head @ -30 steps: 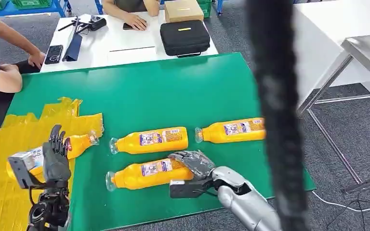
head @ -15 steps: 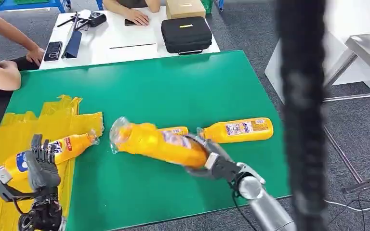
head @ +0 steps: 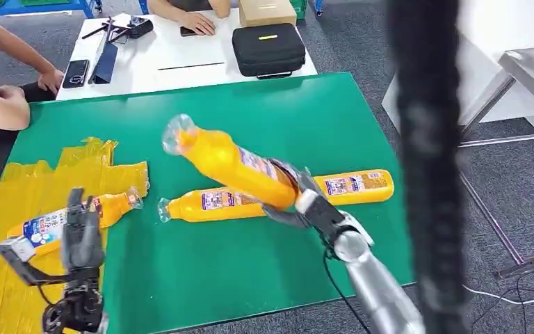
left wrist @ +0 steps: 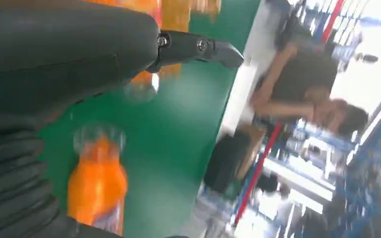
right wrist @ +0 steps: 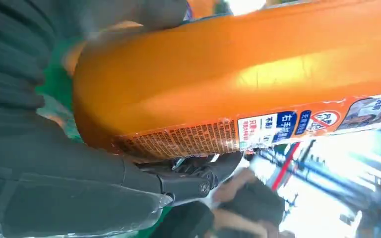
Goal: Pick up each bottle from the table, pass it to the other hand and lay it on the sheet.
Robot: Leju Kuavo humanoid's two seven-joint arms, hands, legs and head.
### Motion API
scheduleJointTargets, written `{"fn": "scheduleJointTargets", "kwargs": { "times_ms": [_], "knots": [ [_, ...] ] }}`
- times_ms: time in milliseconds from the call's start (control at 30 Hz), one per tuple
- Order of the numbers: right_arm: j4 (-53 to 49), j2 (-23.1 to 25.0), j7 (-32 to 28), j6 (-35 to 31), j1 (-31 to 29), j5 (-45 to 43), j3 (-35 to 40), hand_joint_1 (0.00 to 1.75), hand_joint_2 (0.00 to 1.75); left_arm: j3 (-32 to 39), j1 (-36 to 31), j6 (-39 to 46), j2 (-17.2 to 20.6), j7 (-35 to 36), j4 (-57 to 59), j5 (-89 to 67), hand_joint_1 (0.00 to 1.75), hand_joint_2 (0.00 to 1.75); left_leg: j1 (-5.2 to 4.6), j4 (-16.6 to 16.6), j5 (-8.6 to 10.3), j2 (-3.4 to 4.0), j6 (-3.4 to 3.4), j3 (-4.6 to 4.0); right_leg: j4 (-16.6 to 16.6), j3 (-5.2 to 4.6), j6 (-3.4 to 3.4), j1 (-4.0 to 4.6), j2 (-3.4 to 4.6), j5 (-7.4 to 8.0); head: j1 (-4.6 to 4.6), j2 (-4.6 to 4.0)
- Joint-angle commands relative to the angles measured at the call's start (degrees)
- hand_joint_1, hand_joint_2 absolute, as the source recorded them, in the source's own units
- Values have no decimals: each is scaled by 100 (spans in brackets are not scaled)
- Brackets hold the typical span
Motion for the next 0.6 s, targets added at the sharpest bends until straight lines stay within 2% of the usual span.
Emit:
{"fn": "scheduleJointTargets", "kwargs": {
  "times_ms": [33,433,467,500,600],
  "knots": [
    [2498,1123,-30,-665,-1403,136,350,175,175,-1013,-161,-445,-367,214,103,302,0,175,5,3,-8,19,-15,12,1,9,-3,4,10,-2,0,0],
    [3215,1366,-105,-686,-1543,284,513,175,175,-1178,-557,-406,-244,101,585,315,0,175,3,1,-1,1,-11,8,3,10,-2,3,-5,-5,0,0],
    [3276,1402,-98,-660,-1549,291,534,175,175,-1189,-573,-402,-236,88,588,310,0,175,12,13,-17,6,-31,32,12,36,-6,12,-10,-19,0,0],
    [3284,1420,-95,-658,-1536,293,542,175,175,-1189,-577,-401,-237,89,587,310,0,175,4,0,-2,1,-13,8,2,11,-3,4,-5,-5,0,0],
    [3387,1496,-84,-656,-1529,358,619,175,175,-1205,-587,-377,-241,84,583,309,0,175,4,0,-2,-1,-12,8,3,10,-3,4,-7,-6,0,0]
  ]
}}
